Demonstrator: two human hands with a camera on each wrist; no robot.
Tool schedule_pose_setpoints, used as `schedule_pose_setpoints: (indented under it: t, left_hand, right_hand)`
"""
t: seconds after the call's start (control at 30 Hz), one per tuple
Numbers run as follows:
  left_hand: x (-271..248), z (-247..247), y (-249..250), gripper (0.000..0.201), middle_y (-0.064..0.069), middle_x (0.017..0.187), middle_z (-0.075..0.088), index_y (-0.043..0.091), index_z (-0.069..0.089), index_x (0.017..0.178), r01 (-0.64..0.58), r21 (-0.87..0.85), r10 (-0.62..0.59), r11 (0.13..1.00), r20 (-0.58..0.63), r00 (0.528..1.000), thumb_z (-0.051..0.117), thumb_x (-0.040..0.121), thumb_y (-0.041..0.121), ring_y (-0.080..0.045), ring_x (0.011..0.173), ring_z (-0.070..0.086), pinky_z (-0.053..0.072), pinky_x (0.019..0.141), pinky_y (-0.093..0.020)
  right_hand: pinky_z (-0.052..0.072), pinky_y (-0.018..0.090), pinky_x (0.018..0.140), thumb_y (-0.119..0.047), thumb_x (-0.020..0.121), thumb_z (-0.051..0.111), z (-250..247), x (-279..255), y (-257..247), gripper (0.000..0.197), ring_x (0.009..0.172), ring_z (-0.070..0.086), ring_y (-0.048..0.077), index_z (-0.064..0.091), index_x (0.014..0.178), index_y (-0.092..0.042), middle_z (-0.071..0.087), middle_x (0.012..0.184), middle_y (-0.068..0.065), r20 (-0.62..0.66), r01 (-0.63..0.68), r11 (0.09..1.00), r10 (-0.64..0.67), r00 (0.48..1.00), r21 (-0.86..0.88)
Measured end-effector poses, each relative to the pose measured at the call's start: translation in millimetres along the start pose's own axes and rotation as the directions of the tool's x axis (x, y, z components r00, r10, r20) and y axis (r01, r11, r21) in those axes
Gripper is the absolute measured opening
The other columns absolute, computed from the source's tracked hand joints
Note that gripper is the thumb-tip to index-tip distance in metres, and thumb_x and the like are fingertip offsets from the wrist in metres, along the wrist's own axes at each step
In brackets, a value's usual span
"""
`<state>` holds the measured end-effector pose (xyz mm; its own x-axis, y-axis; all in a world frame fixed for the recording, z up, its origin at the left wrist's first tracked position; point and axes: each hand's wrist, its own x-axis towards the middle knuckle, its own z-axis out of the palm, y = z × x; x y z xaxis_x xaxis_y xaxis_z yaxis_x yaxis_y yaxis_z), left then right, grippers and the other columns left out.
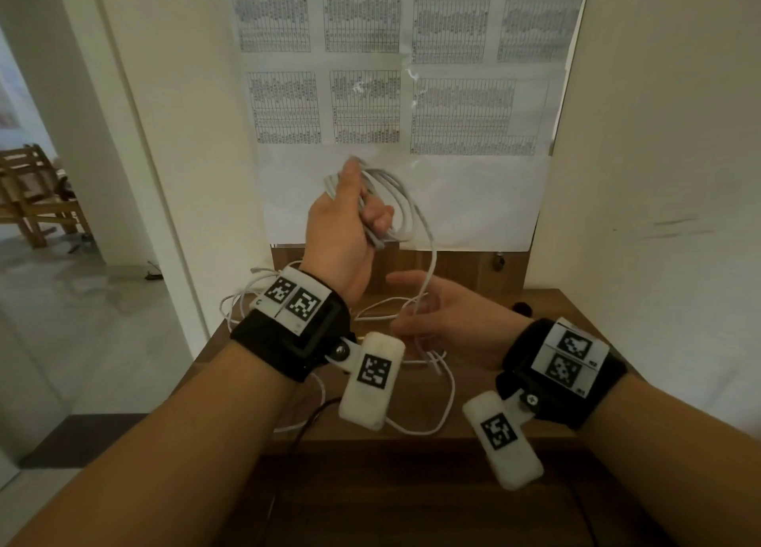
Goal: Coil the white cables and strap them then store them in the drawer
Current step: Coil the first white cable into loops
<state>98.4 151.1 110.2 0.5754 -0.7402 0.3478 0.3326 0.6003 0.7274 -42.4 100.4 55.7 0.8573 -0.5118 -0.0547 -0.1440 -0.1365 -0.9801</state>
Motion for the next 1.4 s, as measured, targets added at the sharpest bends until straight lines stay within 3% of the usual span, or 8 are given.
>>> schedule_pose_setpoints:
  t: [0.17, 0.33, 0.6, 0.83, 0.93, 1.1, 1.23, 1.4]
  left_hand:
    - [14, -8, 20, 0.036, 0.005, 0.05, 0.033, 0.016, 0.043, 0.071, -0.125, -0.042, 0.12, 0.991, -0.108, 0.987, 0.045, 0.105, 0.028, -0.009, 0.044, 0.034, 0.037, 0.052, -0.023]
    - [24, -26, 14, 0.042, 0.005, 0.047, 0.043, 0.018, 0.049, 0.065, -0.164, 0.12, 0.191, 0.979, -0.273, 0.943, 0.049, 0.103, 0.035, -0.011, 0.045, 0.043, 0.039, 0.052, -0.028]
    - [14, -36, -23, 0.049, -0.005, 0.065, 0.073, 0.016, 0.068, 0.066, -0.082, 0.49, 0.199, 0.868, -0.193, 0.961, 0.047, 0.103, 0.04, -0.018, 0.064, 0.071, 0.056, 0.075, -0.046]
    - [21, -37, -10, 0.049, 0.005, 0.047, 0.049, 0.021, 0.054, 0.056, -0.071, 0.235, 0.145, 0.97, -0.314, 0.938, 0.05, 0.102, 0.039, -0.013, 0.047, 0.048, 0.043, 0.054, -0.029]
    - [22, -42, -9, 0.039, 0.007, 0.05, 0.043, 0.02, 0.045, 0.069, -0.005, 0.12, 0.044, 0.993, -0.324, 0.945, 0.05, 0.102, 0.04, -0.011, 0.046, 0.045, 0.038, 0.051, -0.027]
    - [20, -37, -10, 0.049, 0.002, 0.049, 0.051, 0.017, 0.05, 0.059, -0.076, 0.262, 0.152, 0.962, -0.285, 0.946, 0.048, 0.103, 0.039, -0.015, 0.048, 0.051, 0.044, 0.054, -0.029]
    - [12, -30, -11, 0.067, -0.001, 0.049, 0.061, 0.02, 0.06, 0.04, -0.079, 0.332, 0.153, 0.94, -0.202, 0.967, 0.046, 0.103, 0.039, -0.016, 0.051, 0.059, 0.052, 0.065, -0.034]
    - [3, -28, -16, 0.053, -0.003, 0.053, 0.065, 0.014, 0.063, 0.059, -0.1, 0.401, 0.153, 0.911, -0.104, 0.983, 0.046, 0.104, 0.036, -0.019, 0.055, 0.066, 0.056, 0.064, -0.035]
  right_hand:
    - [0.062, 0.041, 0.079, -0.014, 0.092, 0.069, 1, 0, 15, 0.048, 0.078, 0.074, 0.027, 0.046, 0.133, -0.023, 0.073, 0.095, 0.012, -0.257, 0.09, 0.991, -0.113, 0.96, -0.101]
    - [0.055, 0.025, 0.062, -0.018, 0.089, 0.074, -11, 5, 12, 0.009, 0.065, 0.065, 0.011, 0.069, 0.097, -0.016, 0.07, 0.082, -0.001, -0.459, 0.299, 0.808, -0.547, 0.7, -0.508]
    - [0.05, 0.033, 0.066, -0.028, 0.097, 0.063, 1, 9, -13, 0.02, 0.061, 0.055, 0.009, 0.076, 0.091, -0.013, 0.061, 0.066, -0.008, -0.122, 0.29, 0.533, -0.608, 0.784, -0.794]
    - [0.06, 0.032, 0.06, -0.016, 0.099, 0.059, -12, 8, -5, 0.05, 0.06, 0.067, 0.014, 0.04, 0.142, -0.031, 0.063, 0.086, -0.005, -0.403, 0.29, 0.733, -0.608, 0.684, -0.615]
    - [0.06, 0.04, 0.068, -0.006, 0.099, 0.053, -20, 9, -3, 0.027, 0.062, 0.066, 0.014, 0.067, 0.12, -0.017, 0.062, 0.086, -0.008, -0.327, 0.292, 0.585, -0.726, 0.605, -0.757]
    - [0.056, 0.027, 0.08, -0.01, 0.101, 0.044, -15, 8, -6, 0.036, 0.079, 0.063, -0.001, 0.066, 0.128, -0.022, 0.07, 0.107, -0.009, -0.166, 0.214, 0.589, -0.523, 0.836, -0.78]
    - [0.057, 0.043, 0.08, -0.011, 0.095, 0.054, -13, 8, -5, 0.028, 0.088, 0.07, 0.019, 0.066, 0.115, -0.027, 0.075, 0.099, -0.002, -0.082, 0.228, 0.415, -0.606, 0.791, -0.881]
    - [0.055, 0.041, 0.074, -0.028, 0.092, 0.066, -17, 6, -7, 0.013, 0.077, 0.063, 0.014, 0.065, 0.105, -0.027, 0.071, 0.091, -0.006, -0.099, 0.246, 0.424, -0.644, 0.759, -0.872]
